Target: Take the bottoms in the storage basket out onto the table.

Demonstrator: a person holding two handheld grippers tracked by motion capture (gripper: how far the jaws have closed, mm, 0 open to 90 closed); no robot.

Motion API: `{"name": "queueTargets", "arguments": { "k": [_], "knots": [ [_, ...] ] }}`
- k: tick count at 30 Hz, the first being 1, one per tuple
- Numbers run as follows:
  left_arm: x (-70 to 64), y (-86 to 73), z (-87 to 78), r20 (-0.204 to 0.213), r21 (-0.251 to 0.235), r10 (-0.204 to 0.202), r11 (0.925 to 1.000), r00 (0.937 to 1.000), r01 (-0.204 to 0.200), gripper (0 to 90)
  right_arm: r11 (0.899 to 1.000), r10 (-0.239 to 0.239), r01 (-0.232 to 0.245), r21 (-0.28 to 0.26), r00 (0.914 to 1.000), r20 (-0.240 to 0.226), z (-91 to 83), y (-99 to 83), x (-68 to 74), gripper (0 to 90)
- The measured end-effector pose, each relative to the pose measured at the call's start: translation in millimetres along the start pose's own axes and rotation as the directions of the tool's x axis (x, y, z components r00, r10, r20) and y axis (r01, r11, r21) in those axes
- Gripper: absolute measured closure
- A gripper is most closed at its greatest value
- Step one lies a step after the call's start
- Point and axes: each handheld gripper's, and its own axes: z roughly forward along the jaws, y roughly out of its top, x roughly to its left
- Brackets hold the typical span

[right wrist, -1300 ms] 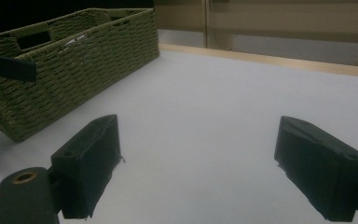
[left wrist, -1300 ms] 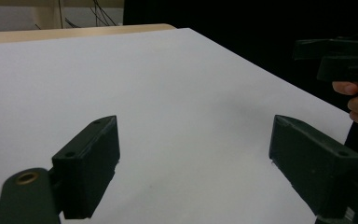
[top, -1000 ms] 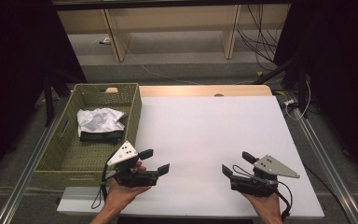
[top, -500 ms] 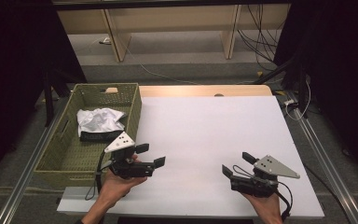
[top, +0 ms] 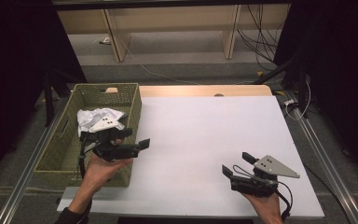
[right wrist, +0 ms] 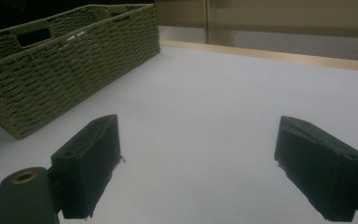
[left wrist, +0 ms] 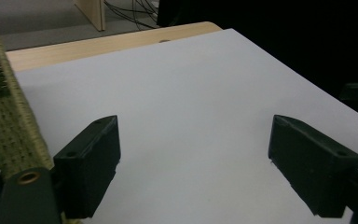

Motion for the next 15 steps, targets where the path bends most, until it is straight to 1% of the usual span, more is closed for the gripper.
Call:
{"name": "queueTargets", "arguments": {
  "k": [2,3,4,5,6,7,8,10,11,14,15],
  "knots": [
    [7.5,2.0,-4.2,-0.027,-0.002,-0.002,1.0000,0.9996,0.002,16.7,1.000,0.003,-0.003,0.001,1.0000,-0.001,-0.1,-0.3,-0.1,15.4],
    [11.8,2.5,-5.9,-0.037,0.001,-0.010,1.0000,0.9993,0.010,16.7,1.000,0.004,-0.004,0.000,1.0000,-0.003,0.4,-0.4,-0.4,15.5],
    [11.8,2.5,-5.9,-0.037,0.001,-0.010,1.0000,0.9993,0.010,16.6,1.000,0.006,-0.006,0.007,1.0000,-0.005,0.2,-0.5,-0.6,15.5],
    [22.0,4.0,-9.9,-0.052,0.014,-0.028,0.9995,0.9982,0.029,16.6,1.000,0.009,-0.009,0.008,0.9999,-0.008,0.3,-0.7,-0.5,15.5],
    [22.0,4.0,-9.9,-0.052,0.014,-0.028,0.9995,0.9982,0.029,16.7,1.000,0.009,-0.009,0.008,0.9999,-0.008,0.3,-0.7,-0.5,15.5],
    [32.0,6.9,-14.7,-0.092,0.017,-0.029,0.9994,0.9953,0.031,16.6,1.000,0.009,-0.009,0.006,0.9999,-0.010,0.7,-0.6,0.0,15.6],
    [32.0,6.9,-14.7,-0.092,0.017,-0.029,0.9994,0.9953,0.031,16.6,1.000,0.006,-0.006,0.003,0.9999,-0.011,1.2,-0.6,-0.1,15.6],
    [42.3,10.6,-18.7,-0.115,0.021,-0.036,0.9990,0.9927,0.039,16.6,1.000,0.009,-0.009,0.009,0.9999,-0.012,1.8,-0.9,0.3,15.6],
    [47.2,12.5,-19.9,-0.128,0.025,-0.040,0.9987,0.9910,0.043,16.6,1.000,0.006,-0.006,0.017,0.9999,-0.012,1.5,-0.8,0.3,15.6],
    [63.2,17.8,-21.4,-0.169,0.040,-0.048,0.9976,0.9844,0.056,16.6,1.000,0.010,-0.010,0.012,0.9998,-0.016,2.3,-0.9,0.4,15.6],
    [74.4,21.3,-21.0,-0.199,0.055,-0.051,0.9965,0.9788,0.063,16.6,1.000,0.010,-0.010,0.014,0.9998,-0.016,2.3,-1.1,0.5,15.6]
  ]
}}
